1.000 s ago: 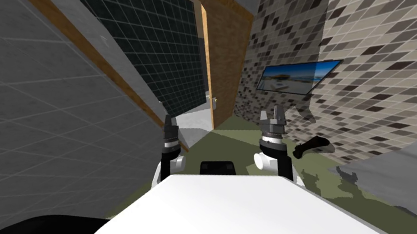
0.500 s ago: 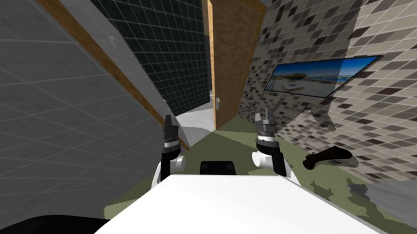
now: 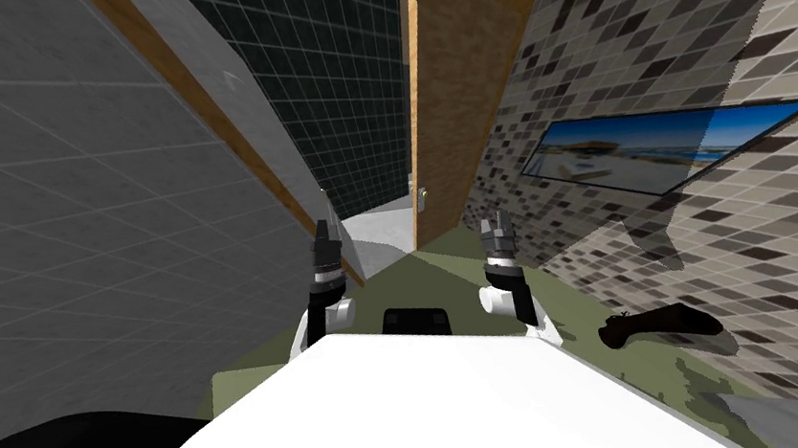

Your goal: Push the door open

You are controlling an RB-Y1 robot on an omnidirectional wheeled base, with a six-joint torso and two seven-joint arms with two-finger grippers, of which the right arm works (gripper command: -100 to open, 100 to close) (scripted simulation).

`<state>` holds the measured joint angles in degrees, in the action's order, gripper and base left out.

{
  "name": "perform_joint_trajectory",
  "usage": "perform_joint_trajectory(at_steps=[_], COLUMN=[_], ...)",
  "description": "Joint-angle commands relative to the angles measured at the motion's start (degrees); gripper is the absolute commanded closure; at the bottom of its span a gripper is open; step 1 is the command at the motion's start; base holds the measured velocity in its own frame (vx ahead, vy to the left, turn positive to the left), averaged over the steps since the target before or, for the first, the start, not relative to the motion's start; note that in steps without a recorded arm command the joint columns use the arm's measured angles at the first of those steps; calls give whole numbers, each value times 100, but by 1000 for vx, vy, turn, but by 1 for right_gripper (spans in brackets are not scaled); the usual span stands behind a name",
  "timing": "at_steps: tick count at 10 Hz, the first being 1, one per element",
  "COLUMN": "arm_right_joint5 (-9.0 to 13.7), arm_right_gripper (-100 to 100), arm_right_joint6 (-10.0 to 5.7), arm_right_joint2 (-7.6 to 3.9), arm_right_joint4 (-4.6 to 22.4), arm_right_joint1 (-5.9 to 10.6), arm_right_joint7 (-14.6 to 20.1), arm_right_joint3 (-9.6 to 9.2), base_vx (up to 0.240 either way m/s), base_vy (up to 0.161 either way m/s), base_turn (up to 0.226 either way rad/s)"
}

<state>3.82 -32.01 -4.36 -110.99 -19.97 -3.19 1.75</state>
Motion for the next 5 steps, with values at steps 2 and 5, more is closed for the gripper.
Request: perform_joint_trajectory(at_steps=[2,5], arm_right_joint5=[43,83], arm_right_gripper=[-100,-100], arm_right_joint6=[-10,-4], arm_right_joint2=[-126,-237], arm_right_joint4=[447,879], arm_right_joint1=[247,466], arm_right_joint7=[95,177], arm_right_joint3=[8,23], base_vx=[39,43], base_vy=[-70,-68], base_turn=[206,136])
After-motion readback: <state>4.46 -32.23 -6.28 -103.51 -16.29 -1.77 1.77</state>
